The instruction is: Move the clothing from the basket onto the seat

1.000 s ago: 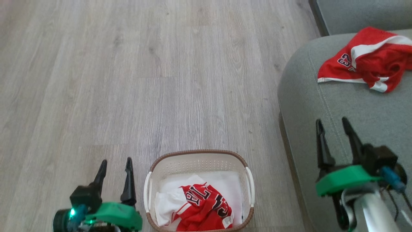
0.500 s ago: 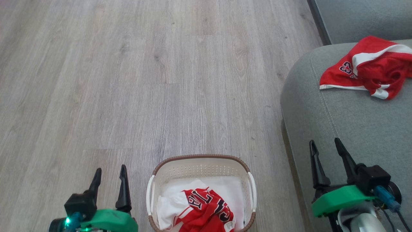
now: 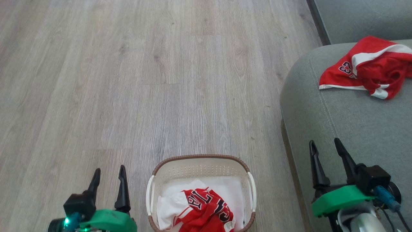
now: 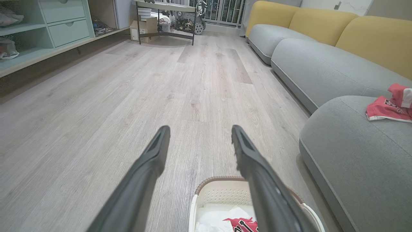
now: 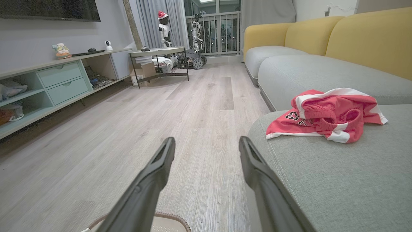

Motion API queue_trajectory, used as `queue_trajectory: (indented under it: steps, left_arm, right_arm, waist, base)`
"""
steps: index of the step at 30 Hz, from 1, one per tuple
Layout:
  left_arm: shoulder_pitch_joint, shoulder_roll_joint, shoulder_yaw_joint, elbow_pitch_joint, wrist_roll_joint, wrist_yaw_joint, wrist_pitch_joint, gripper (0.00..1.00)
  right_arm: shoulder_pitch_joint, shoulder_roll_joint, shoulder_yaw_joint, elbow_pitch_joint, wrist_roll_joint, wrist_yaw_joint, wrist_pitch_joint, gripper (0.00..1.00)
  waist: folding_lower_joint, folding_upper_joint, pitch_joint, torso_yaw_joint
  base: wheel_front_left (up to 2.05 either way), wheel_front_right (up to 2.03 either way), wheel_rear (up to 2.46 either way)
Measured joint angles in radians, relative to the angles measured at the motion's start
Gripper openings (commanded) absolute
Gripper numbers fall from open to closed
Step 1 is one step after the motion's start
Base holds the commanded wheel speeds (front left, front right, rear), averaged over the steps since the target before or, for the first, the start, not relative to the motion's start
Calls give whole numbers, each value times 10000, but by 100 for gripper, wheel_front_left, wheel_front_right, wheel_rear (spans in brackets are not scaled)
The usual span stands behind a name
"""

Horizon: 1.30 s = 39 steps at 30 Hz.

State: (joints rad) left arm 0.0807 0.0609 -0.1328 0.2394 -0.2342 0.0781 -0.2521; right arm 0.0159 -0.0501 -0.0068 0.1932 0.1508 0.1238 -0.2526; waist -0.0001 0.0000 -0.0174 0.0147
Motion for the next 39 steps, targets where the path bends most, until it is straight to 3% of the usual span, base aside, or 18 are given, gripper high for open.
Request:
queue_trajectory:
  steps: [11, 19, 29, 39]
  left_arm:
    - [-6, -33, 100, 59, 167, -178, 0, 100]
    - [-936, -38, -447, 1028, 671, -614, 0, 100]
    - [-3313, -125, -1871, 3672, 1478, -1216, 0, 100]
    - [-5368, -153, -3068, 6585, 2161, -1319, 42, 100]
  right_arm:
    - [-12, 2, -31, -31, 84, 0, 0, 100]
    - [-382, 6, -497, -255, 67, 0, 0, 100]
    - [-2009, 6, -740, -809, -105, 0, 0, 100]
    - [-3717, 0, -161, -1112, -207, 0, -2, 100]
  waist:
    - [0, 0, 206, -48]
    - [0, 0, 1038, -97]
    - [0, 0, 2916, -444]
    - [1, 0, 5128, -1195]
  base:
    - [0, 0, 0]
    - [0, 0, 0]
    - [0, 0, 0]
    - [0, 0, 0]
